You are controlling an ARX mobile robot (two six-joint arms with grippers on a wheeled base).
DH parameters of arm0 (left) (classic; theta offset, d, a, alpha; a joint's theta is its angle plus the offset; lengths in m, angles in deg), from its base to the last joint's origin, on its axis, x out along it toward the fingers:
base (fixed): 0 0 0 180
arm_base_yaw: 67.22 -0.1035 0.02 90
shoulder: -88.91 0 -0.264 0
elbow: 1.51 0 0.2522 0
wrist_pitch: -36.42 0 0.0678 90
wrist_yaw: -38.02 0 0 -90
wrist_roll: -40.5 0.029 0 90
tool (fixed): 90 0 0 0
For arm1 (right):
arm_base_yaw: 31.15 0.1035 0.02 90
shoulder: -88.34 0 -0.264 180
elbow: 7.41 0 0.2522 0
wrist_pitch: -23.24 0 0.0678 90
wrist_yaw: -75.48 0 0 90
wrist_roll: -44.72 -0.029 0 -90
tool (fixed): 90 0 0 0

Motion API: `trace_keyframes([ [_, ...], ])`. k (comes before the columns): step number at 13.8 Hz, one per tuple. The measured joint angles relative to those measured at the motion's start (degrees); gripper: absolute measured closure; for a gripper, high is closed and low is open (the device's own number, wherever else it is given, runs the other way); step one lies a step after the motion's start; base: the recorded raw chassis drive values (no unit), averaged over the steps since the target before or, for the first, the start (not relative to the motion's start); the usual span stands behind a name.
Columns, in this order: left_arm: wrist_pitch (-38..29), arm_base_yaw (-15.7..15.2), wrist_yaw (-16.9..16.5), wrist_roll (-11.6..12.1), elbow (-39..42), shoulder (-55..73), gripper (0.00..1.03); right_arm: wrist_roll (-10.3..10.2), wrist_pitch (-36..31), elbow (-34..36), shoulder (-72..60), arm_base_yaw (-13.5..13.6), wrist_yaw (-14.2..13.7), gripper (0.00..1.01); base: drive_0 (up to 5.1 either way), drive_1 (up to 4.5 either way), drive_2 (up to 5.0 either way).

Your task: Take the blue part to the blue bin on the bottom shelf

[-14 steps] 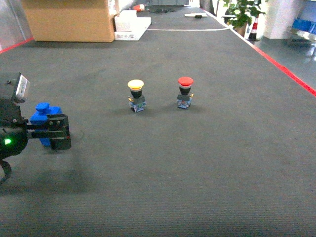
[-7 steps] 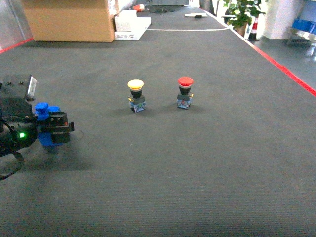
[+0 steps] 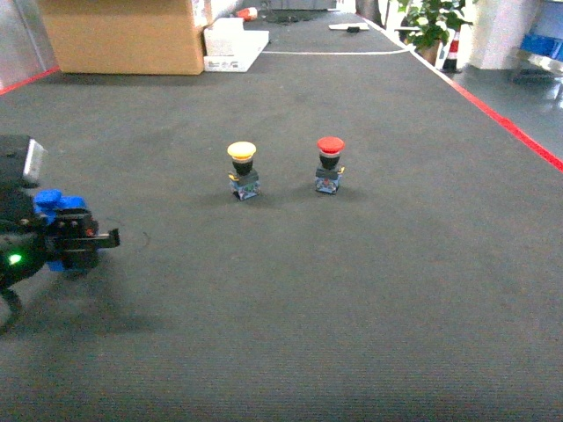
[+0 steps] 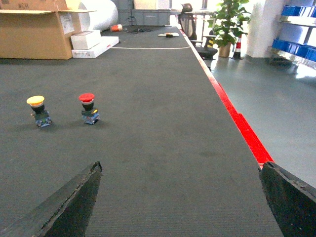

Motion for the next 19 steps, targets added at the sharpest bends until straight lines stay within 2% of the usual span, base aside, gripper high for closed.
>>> trace_keyframes([
  [2, -4.44, 0.44, 1.53, -1.33, 11.87, -11.96, 0.59, 0.00, 0.00, 0.00, 0.00, 0.00, 0.02, 0.03, 0.0, 0.00, 0.0],
  [3, -2.16, 1.68, 2.21, -1.31, 17.99, -20.63, 0.59, 0.00, 0.00, 0.00, 0.00, 0.00, 0.02, 0.03, 0.0, 0.00, 0.0],
  [4, 8.72, 4.57, 4.15, -0.90, 25.94, -39.85, 0.59, 0.00, -0.02, 0.00, 0.00, 0.00, 0.00, 0.03, 0.0, 0.00, 0.0],
  [5, 18.91, 5.88, 7.72, -0.74, 26.45, -58.34, 0.59, 0.00, 0.00, 0.00, 0.00, 0.00, 0.00, 0.03, 0.0, 0.00, 0.0],
  [7, 33.55, 10.36, 11.76, -0.37, 26.43, -78.16, 0.59, 0.00, 0.00, 0.00, 0.00, 0.00, 0.00, 0.03, 0.0, 0.00, 0.0],
  [8, 38.86, 12.39, 13.62, -0.39, 26.34, -84.19, 0.59, 0.00, -0.02, 0.00, 0.00, 0.00, 0.00, 0.03, 0.0, 0.00, 0.0],
  [10, 51.98, 20.06, 22.12, -0.42, 25.73, -99.49, 0.59, 0.00, 0.00, 0.00, 0.00, 0.00, 0.00, 0.03, 0.0, 0.00, 0.0],
  [11, 54.55, 22.43, 24.06, -0.50, 25.59, -104.74, 0.59, 0.00, 0.00, 0.00, 0.00, 0.00, 0.00, 0.03, 0.0, 0.00, 0.0],
  [19, 54.93, 22.08, 24.63, -0.66, 25.27, -103.73, 0.59, 0.00, 0.00, 0.00, 0.00, 0.00, 0.00, 0.03, 0.0, 0.00, 0.0],
])
